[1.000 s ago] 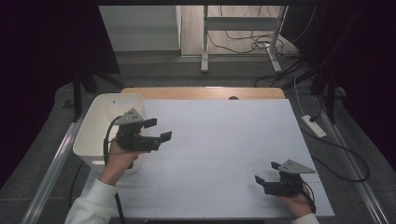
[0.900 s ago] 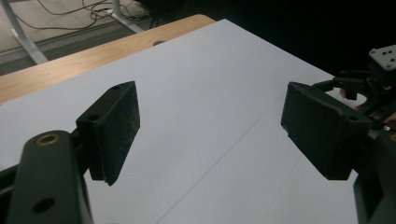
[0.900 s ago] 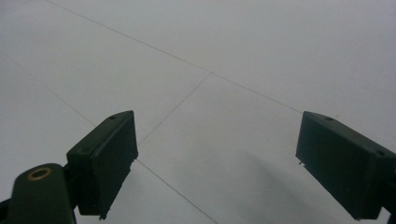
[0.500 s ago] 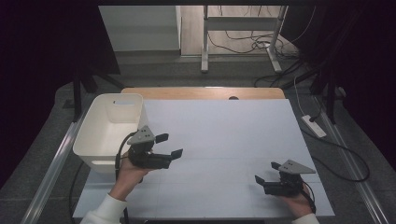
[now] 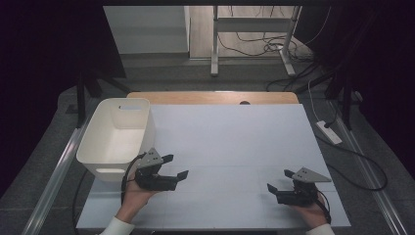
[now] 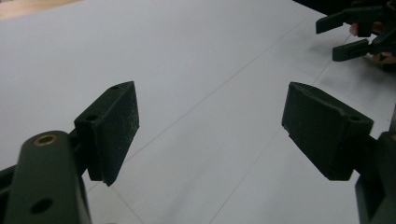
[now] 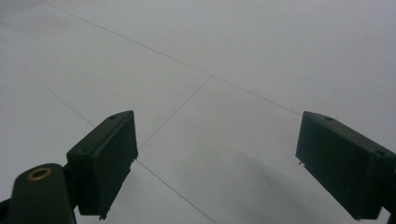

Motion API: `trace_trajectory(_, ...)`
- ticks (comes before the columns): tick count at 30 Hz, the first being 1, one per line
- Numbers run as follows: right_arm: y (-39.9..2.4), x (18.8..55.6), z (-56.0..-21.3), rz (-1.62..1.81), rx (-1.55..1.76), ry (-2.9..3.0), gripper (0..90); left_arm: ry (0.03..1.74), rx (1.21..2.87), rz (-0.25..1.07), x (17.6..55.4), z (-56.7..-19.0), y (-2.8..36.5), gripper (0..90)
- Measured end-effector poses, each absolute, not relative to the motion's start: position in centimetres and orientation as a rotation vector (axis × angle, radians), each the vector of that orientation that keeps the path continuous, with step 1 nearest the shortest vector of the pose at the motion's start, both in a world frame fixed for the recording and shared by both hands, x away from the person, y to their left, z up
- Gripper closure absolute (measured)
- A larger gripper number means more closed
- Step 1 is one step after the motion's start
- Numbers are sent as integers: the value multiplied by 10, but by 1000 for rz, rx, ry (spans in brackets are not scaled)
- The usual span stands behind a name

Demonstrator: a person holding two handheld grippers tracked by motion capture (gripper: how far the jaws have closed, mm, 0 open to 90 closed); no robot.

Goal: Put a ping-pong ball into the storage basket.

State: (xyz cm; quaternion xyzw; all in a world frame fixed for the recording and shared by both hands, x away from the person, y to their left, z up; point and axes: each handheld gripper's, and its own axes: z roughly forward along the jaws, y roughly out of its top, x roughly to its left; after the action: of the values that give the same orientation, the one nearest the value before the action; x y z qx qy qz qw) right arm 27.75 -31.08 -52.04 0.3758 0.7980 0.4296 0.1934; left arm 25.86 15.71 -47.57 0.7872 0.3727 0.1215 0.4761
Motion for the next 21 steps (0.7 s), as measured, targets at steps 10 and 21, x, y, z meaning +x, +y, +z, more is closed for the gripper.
trace_trajectory(10,-311,277,-520,1215,1057,2231,126,971,1912,320,245,-502,171,195)
trace_trajectory(21,-309,276,-521,1229,1033,2237,126,981,1894,305,233,-518,185,197)
